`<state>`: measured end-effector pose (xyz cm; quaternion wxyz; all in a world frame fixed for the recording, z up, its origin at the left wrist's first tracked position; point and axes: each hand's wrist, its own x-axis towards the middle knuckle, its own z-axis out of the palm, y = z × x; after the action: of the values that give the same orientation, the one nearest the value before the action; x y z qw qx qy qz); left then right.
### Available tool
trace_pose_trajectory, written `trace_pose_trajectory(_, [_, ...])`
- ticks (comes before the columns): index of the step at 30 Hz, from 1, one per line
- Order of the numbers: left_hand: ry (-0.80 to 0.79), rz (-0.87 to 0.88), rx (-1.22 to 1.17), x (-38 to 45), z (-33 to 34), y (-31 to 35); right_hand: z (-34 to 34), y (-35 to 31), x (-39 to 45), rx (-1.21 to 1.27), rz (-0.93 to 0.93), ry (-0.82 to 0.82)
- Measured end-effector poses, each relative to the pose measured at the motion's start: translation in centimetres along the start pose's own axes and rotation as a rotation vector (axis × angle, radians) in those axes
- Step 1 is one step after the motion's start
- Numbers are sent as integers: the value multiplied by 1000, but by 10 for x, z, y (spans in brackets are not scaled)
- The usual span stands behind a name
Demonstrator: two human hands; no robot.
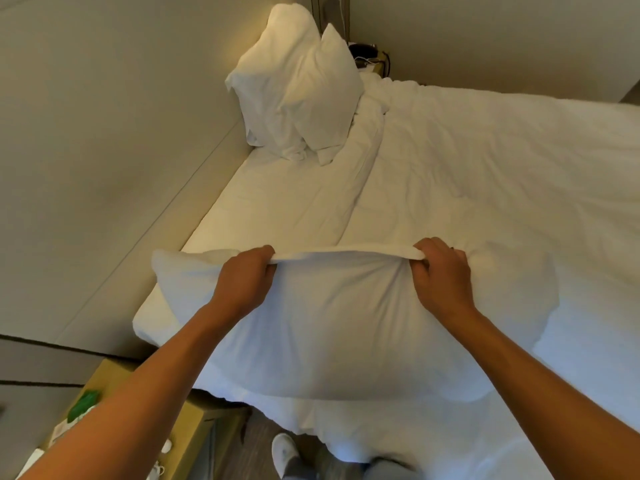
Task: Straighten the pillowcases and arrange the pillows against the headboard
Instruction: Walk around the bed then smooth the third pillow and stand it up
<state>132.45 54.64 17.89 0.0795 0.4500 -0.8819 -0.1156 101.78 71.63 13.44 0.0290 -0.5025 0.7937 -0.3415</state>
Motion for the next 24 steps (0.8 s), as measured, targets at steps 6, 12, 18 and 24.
trace_pose_trajectory(6, [229, 35, 8, 2, -90, -34, -9, -90, 55, 25, -55, 125])
trace_pose_trajectory(12, [213, -53, 9, -23, -101, -104, 40, -145, 51, -60, -90, 57])
trace_pose_trajectory(18, [61, -140, -134, -44, -53, -177, 117, -162, 27, -173, -42, -101])
trace_pose_trajectory(24, [18, -241, -327, -43, -21, -237, 172, -182, 32, -200, -39, -183])
